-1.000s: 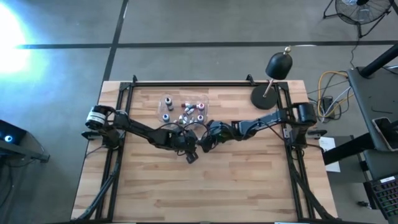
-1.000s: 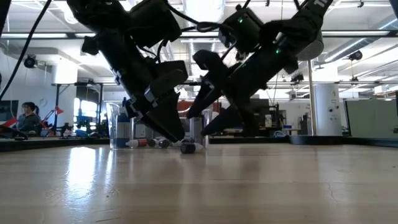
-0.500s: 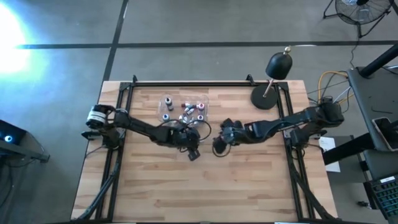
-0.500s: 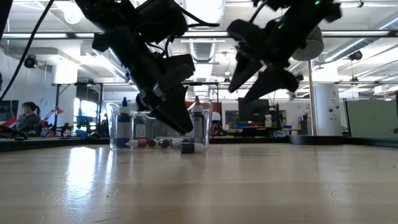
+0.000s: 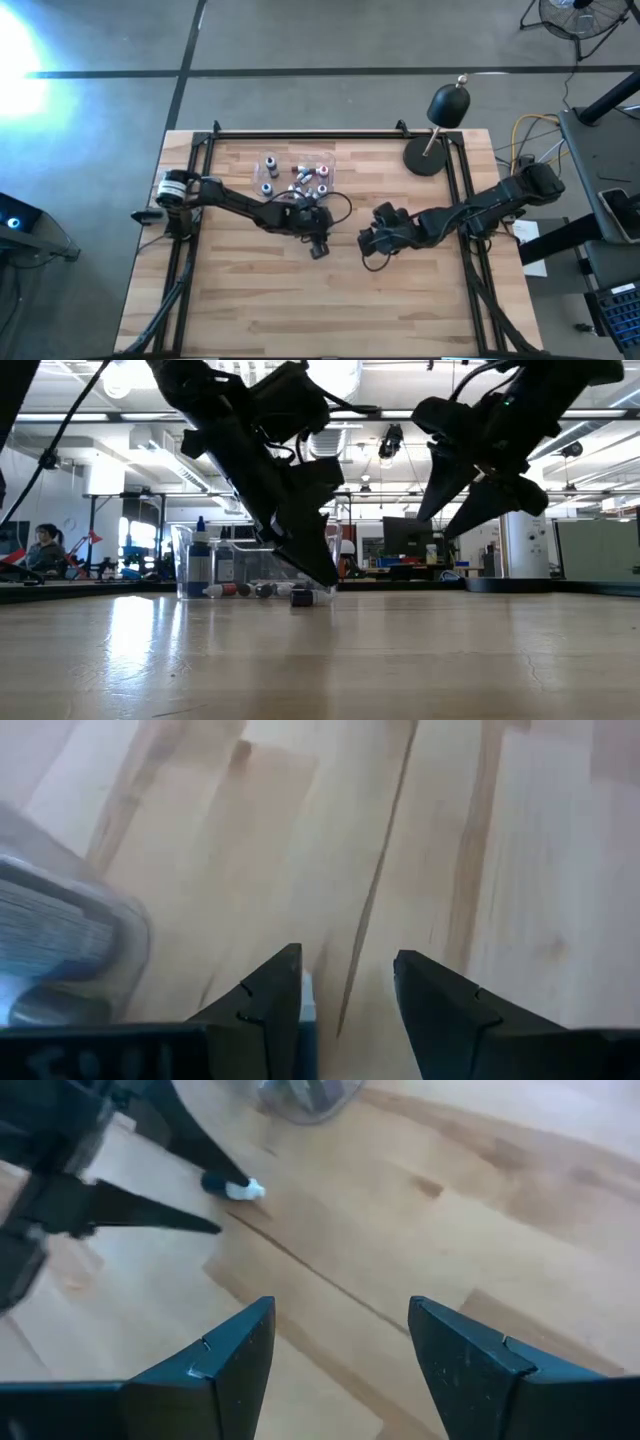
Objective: Pick & Place food coloring
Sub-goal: Put the small violet food coloring bottle into the transparent bin
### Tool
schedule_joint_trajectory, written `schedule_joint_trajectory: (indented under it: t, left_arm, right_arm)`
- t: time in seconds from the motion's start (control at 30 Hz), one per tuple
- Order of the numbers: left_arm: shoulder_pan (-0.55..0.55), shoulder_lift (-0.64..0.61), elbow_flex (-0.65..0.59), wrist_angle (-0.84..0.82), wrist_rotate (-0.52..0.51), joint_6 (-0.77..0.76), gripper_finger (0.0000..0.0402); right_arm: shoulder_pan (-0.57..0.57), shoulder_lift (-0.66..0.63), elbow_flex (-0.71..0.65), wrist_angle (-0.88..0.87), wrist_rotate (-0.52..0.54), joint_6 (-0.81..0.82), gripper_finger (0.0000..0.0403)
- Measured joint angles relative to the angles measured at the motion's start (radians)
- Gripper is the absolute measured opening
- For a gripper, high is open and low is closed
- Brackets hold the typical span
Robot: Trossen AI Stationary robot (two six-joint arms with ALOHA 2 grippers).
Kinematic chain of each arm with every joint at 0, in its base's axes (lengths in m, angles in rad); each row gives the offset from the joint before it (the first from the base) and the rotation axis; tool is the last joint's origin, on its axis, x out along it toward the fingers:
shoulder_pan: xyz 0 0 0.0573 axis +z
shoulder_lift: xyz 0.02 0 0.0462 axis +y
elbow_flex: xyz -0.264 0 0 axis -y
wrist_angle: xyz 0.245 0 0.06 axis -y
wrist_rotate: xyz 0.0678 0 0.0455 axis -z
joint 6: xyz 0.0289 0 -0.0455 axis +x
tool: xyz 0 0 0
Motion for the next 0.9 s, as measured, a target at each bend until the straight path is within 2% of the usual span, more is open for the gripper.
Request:
schedule_joint_trajectory:
  t: [0.27,0.53,0.9]
  left_arm:
    - [0.006,0.04,0.055,-0.106,-0.03,0.064,0.0135]
    - [0.006,0.039,0.062,-0.12,-0.036,0.072,0.0135]
    - [0.039,-0.044,0.067,-0.229,-0.037,0.069,0.0135]
  right_arm:
    - [0.024,0.001,-0.01,0.002,0.03,0.042,0.0224]
    - [0.023,0.001,-0.015,0.001,0.042,0.04,0.0224]
    - [0.022,0.002,-0.022,0.0,0.044,0.026,0.0224]
